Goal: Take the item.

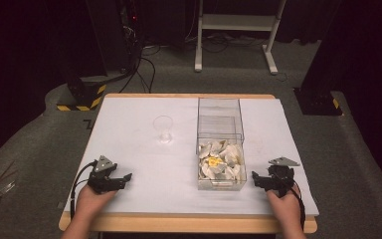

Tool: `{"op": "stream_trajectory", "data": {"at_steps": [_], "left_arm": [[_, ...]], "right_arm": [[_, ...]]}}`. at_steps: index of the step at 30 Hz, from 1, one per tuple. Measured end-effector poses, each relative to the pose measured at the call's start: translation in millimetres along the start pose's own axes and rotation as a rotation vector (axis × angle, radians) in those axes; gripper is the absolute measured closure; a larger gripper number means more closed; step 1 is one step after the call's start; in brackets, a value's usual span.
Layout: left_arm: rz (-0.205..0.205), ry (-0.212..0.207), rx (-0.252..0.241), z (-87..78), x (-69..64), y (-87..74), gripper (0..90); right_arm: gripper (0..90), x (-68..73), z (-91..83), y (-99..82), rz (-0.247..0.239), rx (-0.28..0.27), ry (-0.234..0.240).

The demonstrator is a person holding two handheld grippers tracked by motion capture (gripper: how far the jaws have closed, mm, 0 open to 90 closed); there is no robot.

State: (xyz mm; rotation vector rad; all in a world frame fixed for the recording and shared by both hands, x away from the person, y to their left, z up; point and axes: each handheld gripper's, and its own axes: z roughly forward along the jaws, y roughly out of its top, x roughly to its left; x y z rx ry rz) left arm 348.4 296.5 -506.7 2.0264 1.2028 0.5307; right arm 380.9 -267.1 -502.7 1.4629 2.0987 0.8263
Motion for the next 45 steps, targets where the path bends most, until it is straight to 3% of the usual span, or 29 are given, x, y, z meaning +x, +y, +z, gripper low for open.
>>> {"op": "stream_trajectory", "data": {"at_steps": [3,11,12,26,37,45], "left_arm": [[0.022,-0.006,-0.013,-2.5,-0.7,1.5,25.5],[0.020,-0.031,-0.038,-8.4,-4.6,5.3,24.6],[0.011,-0.062,-0.051,-10.6,-6.4,7.6,24.5],[0.057,-0.080,-0.096,-18.8,-23.4,19.0,20.8],[0.050,-0.129,-0.110,-13.2,-39.4,27.8,18.7],[0.072,-0.154,-0.111,-7.2,-53.0,34.5,19.1]], "right_arm": [[8.8,-0.6,-1.3,-1.1,-0.005,0.000,0.000],[8.7,-0.9,-1.7,-2.9,0.000,-0.006,0.006],[8.7,-0.7,-1.7,-3.0,0.000,-0.006,0.005],[8.9,-0.6,-1.9,-3.5,-0.007,-0.010,0.001],[8.9,-0.5,-2.0,-3.6,-0.006,-0.009,0.001],[8.9,-0.5,-2.0,-3.6,-0.006,-0.009,0.002]]}}
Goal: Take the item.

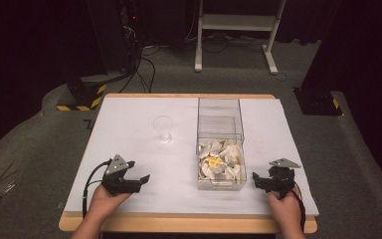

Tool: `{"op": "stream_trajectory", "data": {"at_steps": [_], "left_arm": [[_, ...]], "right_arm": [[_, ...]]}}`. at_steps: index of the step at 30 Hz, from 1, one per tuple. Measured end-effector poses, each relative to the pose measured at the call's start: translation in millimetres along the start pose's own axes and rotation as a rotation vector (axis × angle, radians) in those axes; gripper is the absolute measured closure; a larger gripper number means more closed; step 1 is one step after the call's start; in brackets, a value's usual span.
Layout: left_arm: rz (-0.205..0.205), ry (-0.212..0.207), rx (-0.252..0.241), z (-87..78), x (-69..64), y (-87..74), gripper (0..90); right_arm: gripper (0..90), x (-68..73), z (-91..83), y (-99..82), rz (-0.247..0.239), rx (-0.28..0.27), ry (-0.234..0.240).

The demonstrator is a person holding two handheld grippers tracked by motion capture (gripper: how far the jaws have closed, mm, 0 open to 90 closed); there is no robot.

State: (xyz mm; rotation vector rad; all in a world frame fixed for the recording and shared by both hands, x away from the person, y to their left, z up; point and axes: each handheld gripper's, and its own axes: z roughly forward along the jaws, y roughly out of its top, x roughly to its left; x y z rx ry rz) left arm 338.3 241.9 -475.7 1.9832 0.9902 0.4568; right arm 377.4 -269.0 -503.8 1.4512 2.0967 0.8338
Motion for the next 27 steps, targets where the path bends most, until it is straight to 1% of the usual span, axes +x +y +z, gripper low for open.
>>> {"op": "stream_trajectory", "data": {"at_steps": [1,4,8,13,19,20,23,24,27], "left_arm": [[-0.004,-0.004,0.001,0.9,-1.6,0.6,19.2],[0.011,-0.008,-0.004,3.1,-4.4,2.6,19.5],[0.013,-0.019,-0.004,5.4,-8.0,5.0,19.8],[0.000,-0.034,-0.010,6.2,-11.2,8.8,19.5],[0.000,-0.038,-0.027,6.8,-13.7,12.9,19.1],[0.000,-0.042,-0.025,7.3,-14.6,14.0,19.1],[-0.009,-0.056,-0.040,7.2,-15.7,15.7,18.9],[-0.020,-0.065,-0.046,6.8,-16.6,16.2,18.8],[-0.013,-0.072,-0.051,5.8,-18.1,18.0,18.0]], "right_arm": [[8.9,-0.1,0.1,0.0,-0.002,-0.001,0.000],[8.9,0.0,0.0,0.0,0.001,0.000,0.000],[8.9,0.1,0.0,0.0,0.002,0.000,0.000],[8.9,0.0,0.0,0.0,0.001,0.000,0.000],[8.9,-0.1,0.0,-0.1,0.000,-0.001,0.000],[8.9,-0.1,0.0,-0.1,-0.001,-0.001,0.000],[8.9,-0.1,0.0,-0.1,0.000,-0.001,0.000],[8.9,0.0,0.0,-0.1,0.000,-0.001,0.000],[8.9,-0.1,0.0,-0.1,0.000,-0.001,0.000]]}}
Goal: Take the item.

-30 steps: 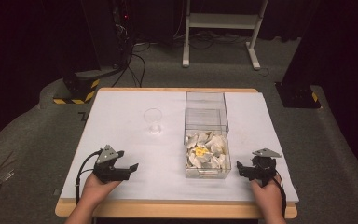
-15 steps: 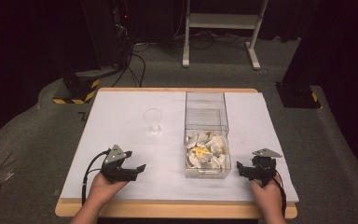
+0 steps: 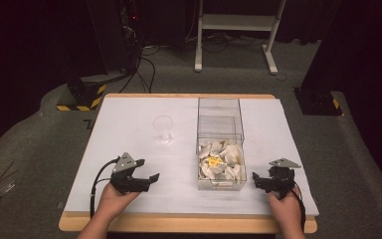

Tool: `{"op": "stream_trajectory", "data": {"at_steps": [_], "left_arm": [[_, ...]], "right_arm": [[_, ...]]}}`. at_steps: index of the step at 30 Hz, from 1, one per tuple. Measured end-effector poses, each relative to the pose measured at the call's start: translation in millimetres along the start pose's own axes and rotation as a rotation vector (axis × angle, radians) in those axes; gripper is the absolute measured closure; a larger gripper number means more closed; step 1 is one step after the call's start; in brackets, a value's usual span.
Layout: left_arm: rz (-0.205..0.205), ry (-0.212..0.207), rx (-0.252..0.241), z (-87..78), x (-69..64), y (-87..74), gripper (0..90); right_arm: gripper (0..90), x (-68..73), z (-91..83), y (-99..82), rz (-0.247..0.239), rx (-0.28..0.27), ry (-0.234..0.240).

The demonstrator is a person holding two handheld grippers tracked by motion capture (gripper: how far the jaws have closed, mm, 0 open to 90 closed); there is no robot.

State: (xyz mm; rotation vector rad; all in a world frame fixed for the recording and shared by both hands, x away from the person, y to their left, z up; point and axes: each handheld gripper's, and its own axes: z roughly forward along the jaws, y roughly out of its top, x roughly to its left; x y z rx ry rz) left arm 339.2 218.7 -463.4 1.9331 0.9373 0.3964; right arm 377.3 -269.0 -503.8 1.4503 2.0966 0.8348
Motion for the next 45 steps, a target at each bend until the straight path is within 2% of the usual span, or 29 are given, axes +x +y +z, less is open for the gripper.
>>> {"op": "stream_trajectory", "data": {"at_steps": [4,7,11,12,19,31,35,39,45], "left_arm": [[0.004,-0.008,-0.004,-0.3,-3.0,2.2,17.3],[0.023,-0.009,-0.013,-0.3,-6.1,4.2,17.4],[0.021,-0.024,-0.016,1.0,-10.6,6.3,17.9],[0.035,-0.028,-0.013,2.0,-12.1,8.4,17.9],[0.031,-0.069,-0.022,8.0,-18.1,14.4,18.2],[0.049,-0.105,-0.037,18.8,-29.8,26.9,19.9],[0.067,-0.113,-0.039,21.1,-33.7,33.2,20.1],[0.067,-0.116,-0.048,23.9,-37.0,38.1,21.3],[0.076,-0.116,-0.036,29.9,-43.1,45.7,22.0]], "right_arm": [[8.9,-0.1,0.1,0.0,-0.001,-0.001,0.000],[9.0,-0.1,0.1,0.0,-0.001,-0.001,0.000],[9.0,-0.1,0.0,0.0,-0.001,-0.001,0.000],[8.9,-0.1,0.0,0.0,0.000,0.000,0.001],[9.0,-0.1,0.0,-0.1,0.000,0.000,0.001],[9.0,-0.1,0.0,-0.1,0.000,0.000,0.001],[9.0,-0.1,0.0,-0.1,0.000,0.000,0.001],[8.9,-0.3,0.2,-0.1,0.001,-0.002,0.003],[9.0,0.0,0.0,-0.1,-0.001,0.000,0.001]]}}
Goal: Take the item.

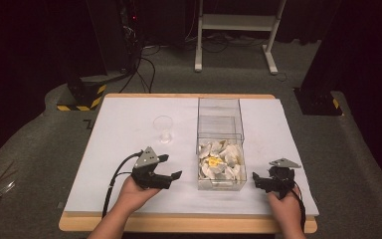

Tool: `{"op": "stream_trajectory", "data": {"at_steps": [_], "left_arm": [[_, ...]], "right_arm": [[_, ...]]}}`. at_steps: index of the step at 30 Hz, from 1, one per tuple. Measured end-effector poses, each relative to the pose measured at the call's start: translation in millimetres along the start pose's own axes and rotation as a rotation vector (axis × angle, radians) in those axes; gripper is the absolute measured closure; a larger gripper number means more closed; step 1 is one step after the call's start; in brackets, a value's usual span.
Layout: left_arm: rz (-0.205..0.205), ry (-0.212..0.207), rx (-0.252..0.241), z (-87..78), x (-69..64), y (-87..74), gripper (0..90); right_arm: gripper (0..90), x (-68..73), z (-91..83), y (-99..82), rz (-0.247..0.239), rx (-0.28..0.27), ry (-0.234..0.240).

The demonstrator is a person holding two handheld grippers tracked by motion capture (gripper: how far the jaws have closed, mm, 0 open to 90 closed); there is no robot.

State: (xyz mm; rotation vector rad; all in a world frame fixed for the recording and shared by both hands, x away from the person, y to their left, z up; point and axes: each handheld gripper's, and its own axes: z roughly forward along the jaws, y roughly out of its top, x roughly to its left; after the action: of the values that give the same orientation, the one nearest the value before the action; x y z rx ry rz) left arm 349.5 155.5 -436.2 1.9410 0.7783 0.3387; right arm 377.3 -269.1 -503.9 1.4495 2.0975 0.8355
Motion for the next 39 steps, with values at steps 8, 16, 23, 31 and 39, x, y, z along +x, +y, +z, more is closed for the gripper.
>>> {"op": "stream_trajectory", "data": {"at_steps": [8,16,23,31,39], "left_arm": [[0.016,-0.002,0.000,6.5,-8.8,13.0,23.5],[0.030,-0.036,-0.016,15.3,-17.1,24.6,25.8],[0.059,-0.084,-0.026,24.5,-22.9,34.4,26.4],[0.084,-0.127,-0.029,40.7,-30.6,42.1,27.4],[0.102,-0.160,0.003,60.3,-40.1,49.9,30.9]], "right_arm": [[8.9,0.0,0.0,0.1,0.000,0.000,0.000],[9.0,-0.1,0.1,0.1,0.000,0.000,0.001],[8.9,-0.2,0.2,0.1,-0.001,-0.001,0.001],[8.9,-0.1,0.2,0.0,0.002,-0.001,0.001],[9.0,-0.2,0.1,0.0,-0.001,0.000,0.001]]}}
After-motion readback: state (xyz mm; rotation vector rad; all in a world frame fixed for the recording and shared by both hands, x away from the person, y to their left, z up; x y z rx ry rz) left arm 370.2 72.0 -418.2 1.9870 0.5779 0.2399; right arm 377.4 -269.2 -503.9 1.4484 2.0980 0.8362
